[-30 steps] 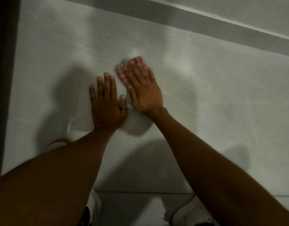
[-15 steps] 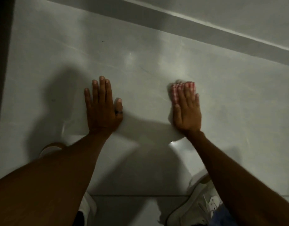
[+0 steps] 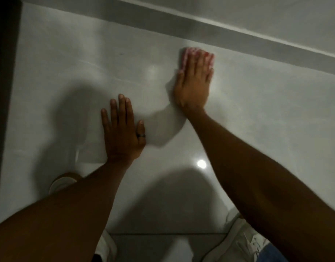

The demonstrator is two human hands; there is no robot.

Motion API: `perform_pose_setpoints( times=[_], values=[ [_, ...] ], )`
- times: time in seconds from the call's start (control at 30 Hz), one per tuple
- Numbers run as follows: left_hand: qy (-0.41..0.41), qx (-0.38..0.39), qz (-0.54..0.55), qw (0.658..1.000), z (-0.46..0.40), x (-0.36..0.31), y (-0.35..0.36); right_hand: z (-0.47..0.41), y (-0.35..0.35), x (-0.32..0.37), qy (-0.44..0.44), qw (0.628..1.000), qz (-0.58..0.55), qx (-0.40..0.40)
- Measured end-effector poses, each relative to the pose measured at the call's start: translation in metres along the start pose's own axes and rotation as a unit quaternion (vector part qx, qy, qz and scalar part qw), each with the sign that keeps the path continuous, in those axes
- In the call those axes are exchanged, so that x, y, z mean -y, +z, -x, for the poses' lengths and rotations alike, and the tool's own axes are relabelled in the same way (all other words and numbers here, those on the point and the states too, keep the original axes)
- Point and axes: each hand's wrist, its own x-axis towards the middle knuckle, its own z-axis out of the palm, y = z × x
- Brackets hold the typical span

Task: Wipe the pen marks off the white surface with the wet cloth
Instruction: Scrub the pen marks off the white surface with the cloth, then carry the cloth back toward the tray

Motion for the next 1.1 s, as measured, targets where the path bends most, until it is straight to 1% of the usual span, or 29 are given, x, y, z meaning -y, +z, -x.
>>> perform_pose_setpoints(
  times=[0.07, 0.13, 0.2, 0.27, 0.4, 0.47, 0.57, 0.67, 0.73, 0.8, 0.83, 0.87, 0.9, 0.93, 0.97, 1.0, 1.03, 1.07, 1.1],
  values=[
    [0.002, -0.001, -0.003, 1.0, -0.001, 0.0, -0.001, 0.008, 0.008, 0.03, -0.082, 0.996, -0.005, 0.018],
    [0.004, -0.006, -0.006, 1.0, 0.0, 0.001, 0.0, 0.027, 0.016, 0.048, -0.178, 0.984, 0.001, 0.027],
    [0.008, -0.011, -0.009, 1.0, 0.001, 0.001, 0.002, 0.055, 0.023, 0.049, -0.233, 0.972, -0.007, 0.036],
    [0.012, -0.009, -0.007, 1.0, 0.002, 0.003, 0.003, 0.091, 0.028, 0.036, -0.249, 0.967, -0.021, 0.047],
    [0.015, -0.004, 0.003, 1.0, 0.003, 0.005, 0.004, 0.163, 0.025, -0.02, -0.225, 0.971, -0.049, 0.068],
    [0.013, -0.002, 0.0, 1.0, 0.003, 0.006, 0.005, 0.179, 0.016, -0.052, -0.215, 0.972, -0.058, 0.072],
    [0.007, -0.001, 0.005, 1.0, 0.003, 0.008, 0.008, 0.175, 0.005, -0.082, -0.209, 0.974, -0.064, 0.067],
    [0.01, -0.006, 0.004, 1.0, 0.002, 0.01, 0.012, 0.149, 0.0, -0.092, -0.172, 0.981, -0.069, 0.049],
    [0.013, -0.006, 0.003, 1.0, -0.001, 0.011, 0.013, 0.129, -0.002, -0.094, -0.112, 0.99, -0.072, 0.048],
    [0.009, 0.015, -0.008, 1.0, 0.0, 0.009, 0.007, 0.116, -0.006, -0.089, 0.004, 0.997, -0.067, 0.043],
    [0.009, 0.04, -0.006, 0.999, 0.0, 0.007, 0.001, 0.114, -0.01, -0.082, 0.085, 0.993, -0.073, 0.04],
    [0.01, 0.08, -0.001, 0.997, -0.002, 0.005, -0.009, 0.115, -0.016, -0.073, 0.167, 0.981, -0.083, 0.047],
    [0.015, 0.139, 0.004, 0.99, -0.007, 0.005, -0.023, 0.12, -0.024, -0.062, 0.232, 0.965, -0.098, 0.071],
    [0.017, 0.21, 0.01, 0.978, -0.016, 0.007, -0.039, 0.127, -0.038, -0.048, 0.277, 0.944, -0.138, 0.11],
    [0.007, 0.287, 0.024, 0.958, -0.028, 0.011, -0.058, 0.135, -0.057, -0.034, 0.307, 0.913, -0.218, 0.155],
    [-0.029, 0.369, 0.062, 0.927, -0.042, 0.012, -0.082, 0.142, -0.081, -0.02, 0.336, 0.861, -0.332, 0.188],
    [-0.092, 0.453, 0.116, 0.879, -0.052, 0.008, -0.115, 0.149, -0.112, -0.003, 0.369, 0.783, -0.458, 0.205],
    [-0.174, 0.504, 0.186, 0.825, -0.059, 0.0, -0.153, 0.155, -0.146, 0.015, 0.387, 0.693, -0.569, 0.215],
    [-0.248, 0.521, 0.262, 0.773, -0.06, -0.01, -0.194, 0.159, -0.18, 0.032, 0.396, 0.607, -0.655, 0.214]
  ],
)
